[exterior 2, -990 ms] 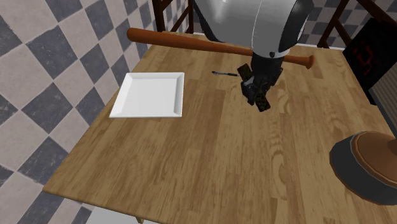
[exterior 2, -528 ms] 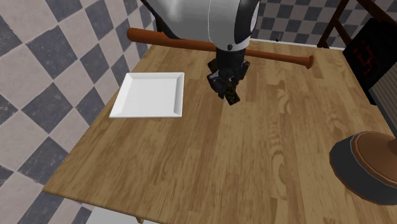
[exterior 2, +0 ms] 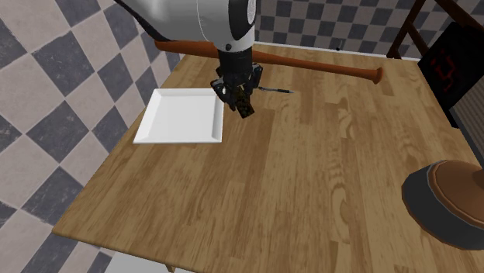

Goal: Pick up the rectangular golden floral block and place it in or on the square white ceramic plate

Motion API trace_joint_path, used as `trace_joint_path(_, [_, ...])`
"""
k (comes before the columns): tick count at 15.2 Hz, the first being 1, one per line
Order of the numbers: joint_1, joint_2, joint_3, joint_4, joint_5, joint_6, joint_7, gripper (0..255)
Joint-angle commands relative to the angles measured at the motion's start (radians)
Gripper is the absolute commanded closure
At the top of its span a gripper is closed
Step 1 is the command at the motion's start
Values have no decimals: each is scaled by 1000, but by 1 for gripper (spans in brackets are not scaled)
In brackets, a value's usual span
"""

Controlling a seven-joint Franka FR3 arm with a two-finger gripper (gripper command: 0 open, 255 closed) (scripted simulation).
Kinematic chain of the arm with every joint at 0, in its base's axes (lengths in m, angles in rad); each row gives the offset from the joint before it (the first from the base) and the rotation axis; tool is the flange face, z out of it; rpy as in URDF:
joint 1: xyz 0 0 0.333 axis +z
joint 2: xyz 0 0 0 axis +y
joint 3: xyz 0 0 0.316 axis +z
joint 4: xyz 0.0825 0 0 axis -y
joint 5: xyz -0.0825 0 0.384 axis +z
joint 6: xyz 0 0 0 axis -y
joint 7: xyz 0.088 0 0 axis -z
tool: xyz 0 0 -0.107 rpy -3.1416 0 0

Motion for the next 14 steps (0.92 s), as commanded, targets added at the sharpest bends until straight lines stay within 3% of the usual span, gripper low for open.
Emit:
trace_joint_path(1, [30, 10, 7, 15, -3, -6, 41, 255])
trace_joint_path(14, [182, 169, 55, 287, -12, -128, 265, 255])
